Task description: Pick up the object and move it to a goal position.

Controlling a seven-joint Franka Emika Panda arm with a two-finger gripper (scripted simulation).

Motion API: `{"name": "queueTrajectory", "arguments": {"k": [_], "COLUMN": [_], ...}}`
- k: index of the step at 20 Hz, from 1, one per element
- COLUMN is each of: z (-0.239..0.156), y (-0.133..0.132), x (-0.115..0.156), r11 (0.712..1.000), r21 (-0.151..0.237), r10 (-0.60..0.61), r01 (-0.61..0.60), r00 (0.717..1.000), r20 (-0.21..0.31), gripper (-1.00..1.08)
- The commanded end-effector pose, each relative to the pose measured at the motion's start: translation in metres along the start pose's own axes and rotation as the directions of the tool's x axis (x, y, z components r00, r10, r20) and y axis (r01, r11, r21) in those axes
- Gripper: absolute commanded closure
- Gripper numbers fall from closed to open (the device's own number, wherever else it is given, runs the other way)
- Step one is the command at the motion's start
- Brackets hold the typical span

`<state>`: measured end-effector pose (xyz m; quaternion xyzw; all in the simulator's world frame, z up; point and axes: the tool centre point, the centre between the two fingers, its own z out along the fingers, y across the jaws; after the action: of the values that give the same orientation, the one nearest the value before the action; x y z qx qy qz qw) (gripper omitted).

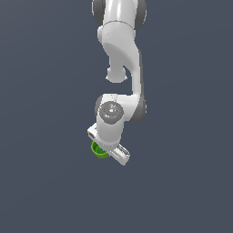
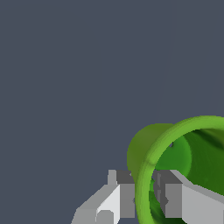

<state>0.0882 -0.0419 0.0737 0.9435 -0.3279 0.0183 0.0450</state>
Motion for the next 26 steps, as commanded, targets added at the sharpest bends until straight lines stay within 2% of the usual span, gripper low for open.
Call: {"name": "queueTrajectory", "arguments": {"k": [1, 8, 26], "z": [-0.004, -0.036, -0.163], "y": [-0.004, -0.036, -0.163], "x": [-0.003, -0.033, -0.148], "r11": [1.0, 1.0, 1.0], "r21": [0.001, 0.001, 0.0], "r10": [-0.001, -0.001, 0.0], "r01": [0.001, 0.001, 0.0], "r00": [1.0, 1.0, 1.0], "r20": [-0.001, -0.001, -0.002], "gripper": [1.08, 1.08, 1.08]}}
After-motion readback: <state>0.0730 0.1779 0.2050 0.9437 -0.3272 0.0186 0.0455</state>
